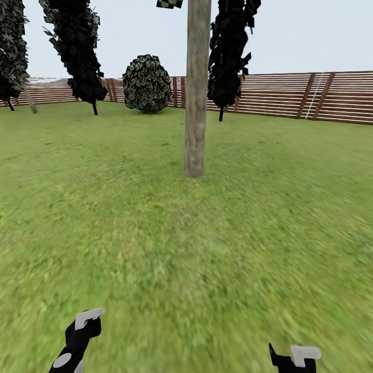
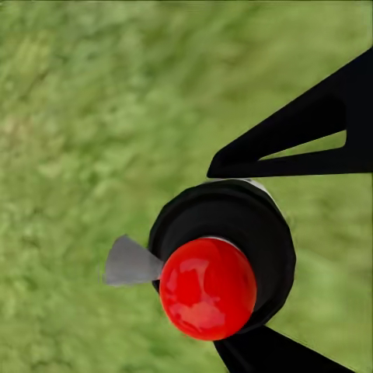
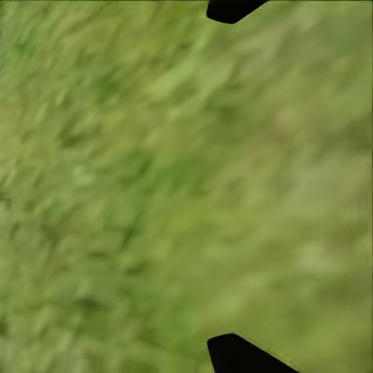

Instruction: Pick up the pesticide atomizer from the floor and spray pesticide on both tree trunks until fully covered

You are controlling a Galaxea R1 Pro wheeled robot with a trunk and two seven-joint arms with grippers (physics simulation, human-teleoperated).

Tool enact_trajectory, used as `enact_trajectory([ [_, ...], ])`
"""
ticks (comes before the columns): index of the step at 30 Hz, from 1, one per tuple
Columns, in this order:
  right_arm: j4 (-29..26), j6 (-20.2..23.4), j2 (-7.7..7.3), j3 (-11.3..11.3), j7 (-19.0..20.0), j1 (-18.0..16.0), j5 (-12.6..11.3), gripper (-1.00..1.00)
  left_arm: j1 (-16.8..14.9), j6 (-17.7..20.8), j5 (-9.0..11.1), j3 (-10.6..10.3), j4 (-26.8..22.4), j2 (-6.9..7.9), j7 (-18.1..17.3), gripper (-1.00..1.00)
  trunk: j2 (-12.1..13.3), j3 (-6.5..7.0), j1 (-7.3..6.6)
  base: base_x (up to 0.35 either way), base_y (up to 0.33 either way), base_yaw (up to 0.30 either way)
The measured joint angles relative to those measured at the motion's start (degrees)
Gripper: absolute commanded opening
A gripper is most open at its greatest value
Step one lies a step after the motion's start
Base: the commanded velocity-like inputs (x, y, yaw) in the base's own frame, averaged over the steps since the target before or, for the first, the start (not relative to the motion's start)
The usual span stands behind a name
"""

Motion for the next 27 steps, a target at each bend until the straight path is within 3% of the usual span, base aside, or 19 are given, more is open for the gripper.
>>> enact_trajectory([
  [27,-0.1,0.0,0.13,0.1,0.0,0.0,0.0,1.0,0.0,0.0,0.0,0.0,0.0,0.06,0.0,-1.0,0.0,0.0,0.0,0.338,0.137,0.0],
])
